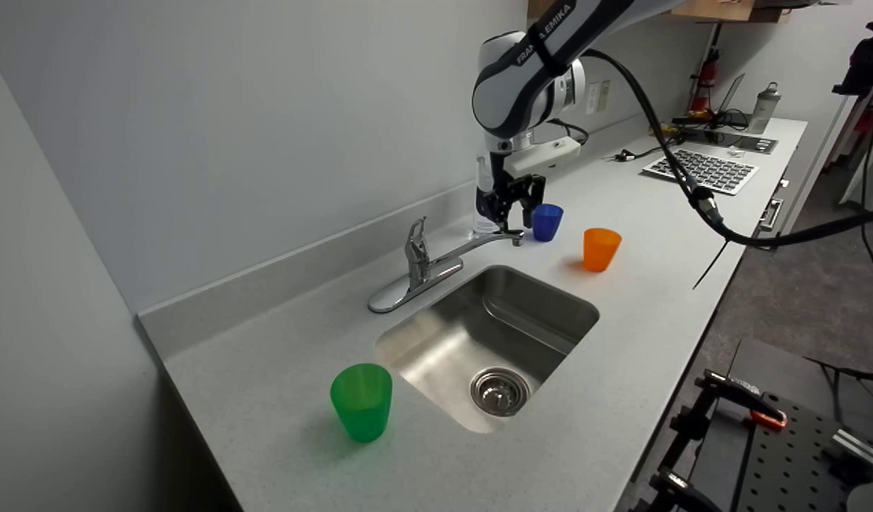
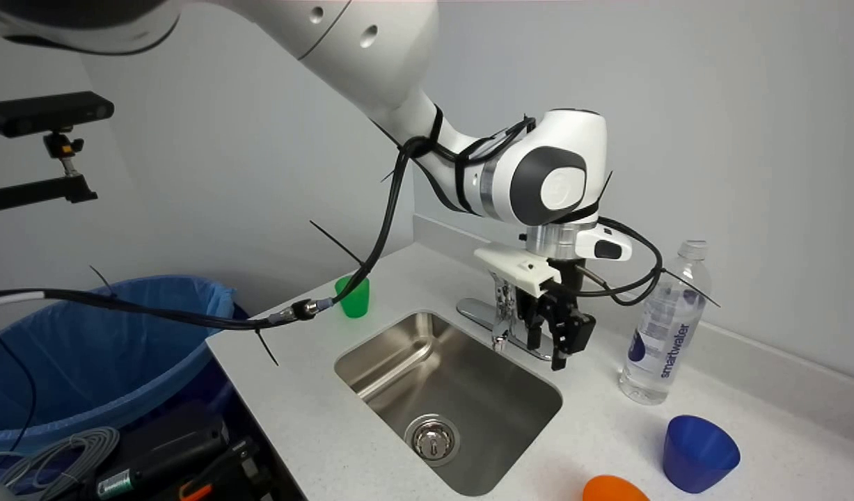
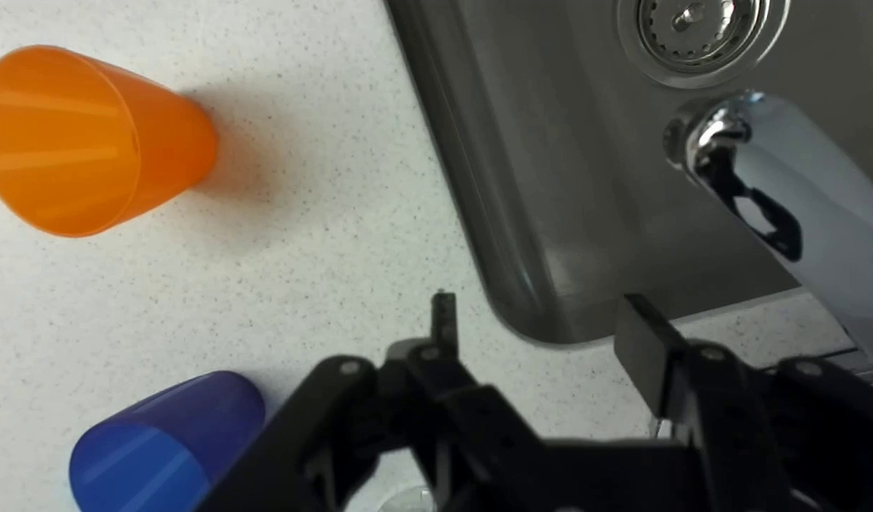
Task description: Turn the faucet to the left
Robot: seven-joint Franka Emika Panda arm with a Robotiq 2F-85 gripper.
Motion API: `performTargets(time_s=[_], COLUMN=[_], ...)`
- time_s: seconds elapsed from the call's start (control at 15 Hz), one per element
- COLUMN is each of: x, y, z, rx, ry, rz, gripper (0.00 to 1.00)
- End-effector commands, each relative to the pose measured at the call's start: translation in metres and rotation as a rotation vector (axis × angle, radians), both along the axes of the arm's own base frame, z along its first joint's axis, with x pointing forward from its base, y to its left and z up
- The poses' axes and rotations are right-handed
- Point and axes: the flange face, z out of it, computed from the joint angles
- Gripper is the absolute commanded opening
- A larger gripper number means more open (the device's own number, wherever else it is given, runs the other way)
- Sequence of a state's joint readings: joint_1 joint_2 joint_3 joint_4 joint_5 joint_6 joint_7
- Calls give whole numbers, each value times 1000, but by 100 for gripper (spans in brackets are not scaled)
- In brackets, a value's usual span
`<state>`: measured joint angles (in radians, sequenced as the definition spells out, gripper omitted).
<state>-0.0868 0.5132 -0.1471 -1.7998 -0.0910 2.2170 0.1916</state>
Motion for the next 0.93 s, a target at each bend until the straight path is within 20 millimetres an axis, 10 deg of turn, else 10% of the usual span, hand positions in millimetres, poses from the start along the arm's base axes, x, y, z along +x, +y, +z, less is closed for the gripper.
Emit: performTargets(time_s=[0.0, 0.27, 0.87], x=[1, -4, -14], y=[6, 22, 54], z=[12, 18, 34], rx=[34, 88, 175], ry=[6, 16, 57], rz=[17, 70, 176], gripper=[29, 1, 0])
